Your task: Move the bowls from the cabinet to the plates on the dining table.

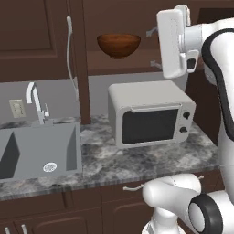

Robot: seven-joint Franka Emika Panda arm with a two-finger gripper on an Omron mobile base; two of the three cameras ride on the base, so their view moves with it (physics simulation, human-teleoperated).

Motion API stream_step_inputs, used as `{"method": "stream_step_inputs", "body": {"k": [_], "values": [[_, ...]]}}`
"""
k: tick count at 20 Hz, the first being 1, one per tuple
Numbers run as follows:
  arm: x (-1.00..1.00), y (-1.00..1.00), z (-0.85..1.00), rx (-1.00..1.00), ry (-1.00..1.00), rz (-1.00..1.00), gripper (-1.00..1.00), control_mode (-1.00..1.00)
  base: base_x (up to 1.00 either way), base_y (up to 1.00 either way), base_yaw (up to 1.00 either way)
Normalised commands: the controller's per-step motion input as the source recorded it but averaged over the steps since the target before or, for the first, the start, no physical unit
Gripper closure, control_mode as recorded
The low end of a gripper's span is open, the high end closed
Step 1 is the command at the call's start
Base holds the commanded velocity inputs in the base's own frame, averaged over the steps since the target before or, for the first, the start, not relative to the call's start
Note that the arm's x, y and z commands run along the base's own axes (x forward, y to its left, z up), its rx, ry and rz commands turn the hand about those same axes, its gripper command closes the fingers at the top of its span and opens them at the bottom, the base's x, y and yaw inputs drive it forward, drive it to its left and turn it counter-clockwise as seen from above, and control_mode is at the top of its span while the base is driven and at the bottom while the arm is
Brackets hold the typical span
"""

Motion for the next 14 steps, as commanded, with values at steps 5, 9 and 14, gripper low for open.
{"method": "stream_step_inputs", "body": {"k": [5,9,14], "values": [[0.04,-0.29,-0.06,-0.14,0.03,-0.15,-1.00,-1.00,0.00,0.00,0.00],[0.14,-0.27,-0.03,-0.14,0.02,-0.14,-1.00,-1.00,0.00,0.00,0.00],[0.23,-0.19,-0.01,-0.12,0.00,-0.13,-1.00,-1.00,0.00,0.00,0.00]]}}
